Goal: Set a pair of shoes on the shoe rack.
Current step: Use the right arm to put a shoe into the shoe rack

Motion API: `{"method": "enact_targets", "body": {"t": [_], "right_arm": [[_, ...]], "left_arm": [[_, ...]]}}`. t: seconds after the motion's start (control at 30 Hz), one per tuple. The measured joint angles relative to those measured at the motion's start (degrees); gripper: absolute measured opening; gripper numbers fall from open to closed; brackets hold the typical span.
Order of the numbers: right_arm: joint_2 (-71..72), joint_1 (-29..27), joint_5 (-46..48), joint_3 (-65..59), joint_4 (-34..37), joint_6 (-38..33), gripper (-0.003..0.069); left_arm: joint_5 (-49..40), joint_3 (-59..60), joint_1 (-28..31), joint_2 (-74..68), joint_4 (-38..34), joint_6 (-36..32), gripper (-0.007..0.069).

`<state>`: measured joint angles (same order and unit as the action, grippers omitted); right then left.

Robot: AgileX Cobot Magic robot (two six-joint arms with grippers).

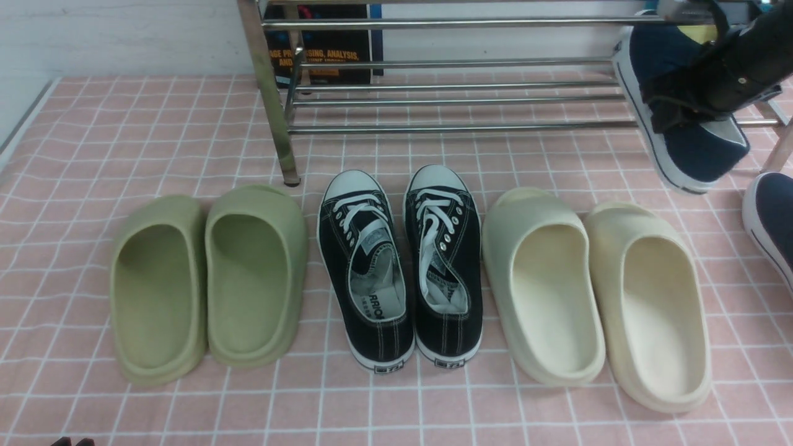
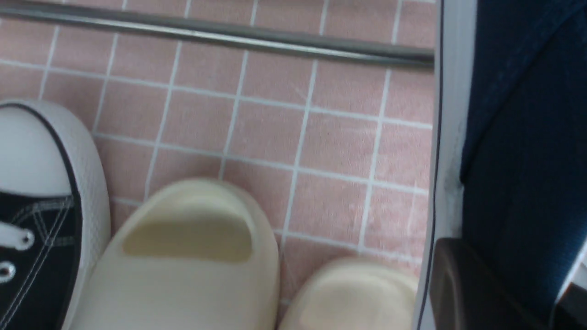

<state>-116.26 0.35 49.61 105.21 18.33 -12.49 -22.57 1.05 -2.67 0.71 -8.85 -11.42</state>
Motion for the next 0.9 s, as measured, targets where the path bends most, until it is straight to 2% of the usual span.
{"method": "enact_targets", "body": {"t": [0.3,0.57,0.67,0.7,0.73,0.8,0.9], "right_arm": [[-14.48,1.62,4.21,18.85,0.32,-0.12,0.0022],[-16.44,1.8,4.75,22.36,0.33,-0.7,0.0054],[-16.44,1.85,5.1,22.46,0.05,-2.58,0.0114],[-16.39,1.9,5.65,22.47,-0.27,-3.45,0.0172],[-16.39,1.98,5.72,22.53,-0.27,-3.51,0.0179],[-15.44,2.09,7.38,22.53,-0.95,-3.94,0.0279],[-13.29,2.09,8.45,22.53,-1.13,-4.15,0.0347]], "left_arm": [[0.0,0.0,0.0,0.0,-0.01,0.0,0.0149],[0.0,0.0,0.0,0.0,-0.06,0.0,0.0149],[0.0,0.0,0.0,0.0,-0.06,0.0,0.0149],[0.0,0.0,0.0,0.0,-0.06,0.0,0.0149],[0.0,0.0,0.0,0.0,-0.06,0.0,0.0149],[0.0,0.0,0.0,0.0,-0.06,0.0,0.0149],[0.0,0.0,0.0,0.0,-0.06,0.0,0.0149]]}}
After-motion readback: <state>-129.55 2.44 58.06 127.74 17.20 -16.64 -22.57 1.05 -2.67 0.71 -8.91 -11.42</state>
